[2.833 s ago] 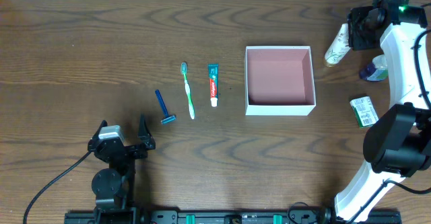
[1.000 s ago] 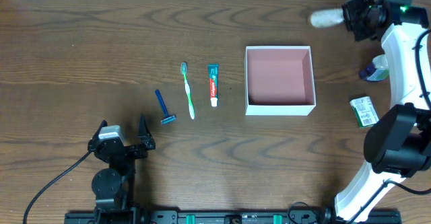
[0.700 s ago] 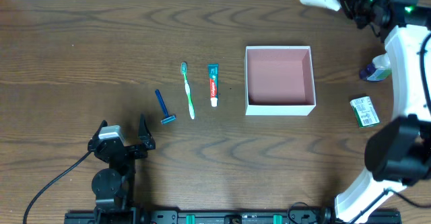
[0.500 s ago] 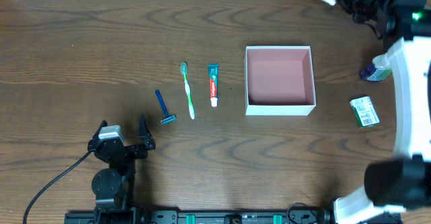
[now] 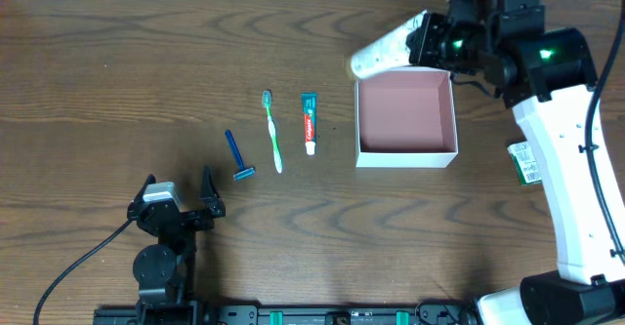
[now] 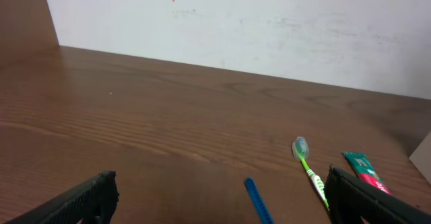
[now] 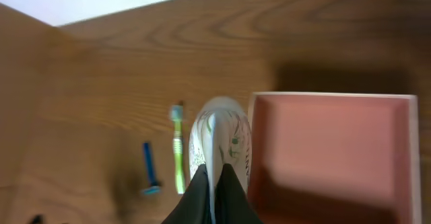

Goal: Pack container
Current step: 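Lower the tube into the box's left side and release it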

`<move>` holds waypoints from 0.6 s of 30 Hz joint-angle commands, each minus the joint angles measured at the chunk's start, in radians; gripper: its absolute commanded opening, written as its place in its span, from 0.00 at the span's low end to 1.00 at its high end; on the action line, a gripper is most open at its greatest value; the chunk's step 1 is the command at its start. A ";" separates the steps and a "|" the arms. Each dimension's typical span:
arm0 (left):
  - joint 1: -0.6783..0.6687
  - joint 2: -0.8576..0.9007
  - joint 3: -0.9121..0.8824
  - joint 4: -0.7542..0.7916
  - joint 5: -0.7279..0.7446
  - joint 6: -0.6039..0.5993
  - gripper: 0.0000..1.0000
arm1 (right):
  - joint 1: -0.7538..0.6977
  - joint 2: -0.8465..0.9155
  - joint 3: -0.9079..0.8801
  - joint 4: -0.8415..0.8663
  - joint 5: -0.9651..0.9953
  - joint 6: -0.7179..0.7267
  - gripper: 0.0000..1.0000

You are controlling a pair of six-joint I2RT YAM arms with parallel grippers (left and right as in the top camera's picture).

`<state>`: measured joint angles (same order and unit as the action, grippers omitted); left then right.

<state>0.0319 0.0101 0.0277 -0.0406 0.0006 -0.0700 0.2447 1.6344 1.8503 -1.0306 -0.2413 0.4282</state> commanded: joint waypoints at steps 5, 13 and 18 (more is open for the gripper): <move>0.005 -0.004 -0.024 -0.032 -0.011 0.014 0.98 | 0.024 -0.013 0.013 -0.049 0.156 -0.022 0.01; 0.005 -0.004 -0.024 -0.032 -0.011 0.014 0.98 | 0.036 -0.004 0.009 -0.061 0.159 -0.021 0.01; 0.005 -0.004 -0.024 -0.032 -0.011 0.014 0.98 | 0.038 0.048 0.005 -0.061 0.163 0.046 0.01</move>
<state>0.0319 0.0101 0.0277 -0.0406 0.0006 -0.0700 0.2726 1.6497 1.8503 -1.1030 -0.0887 0.4366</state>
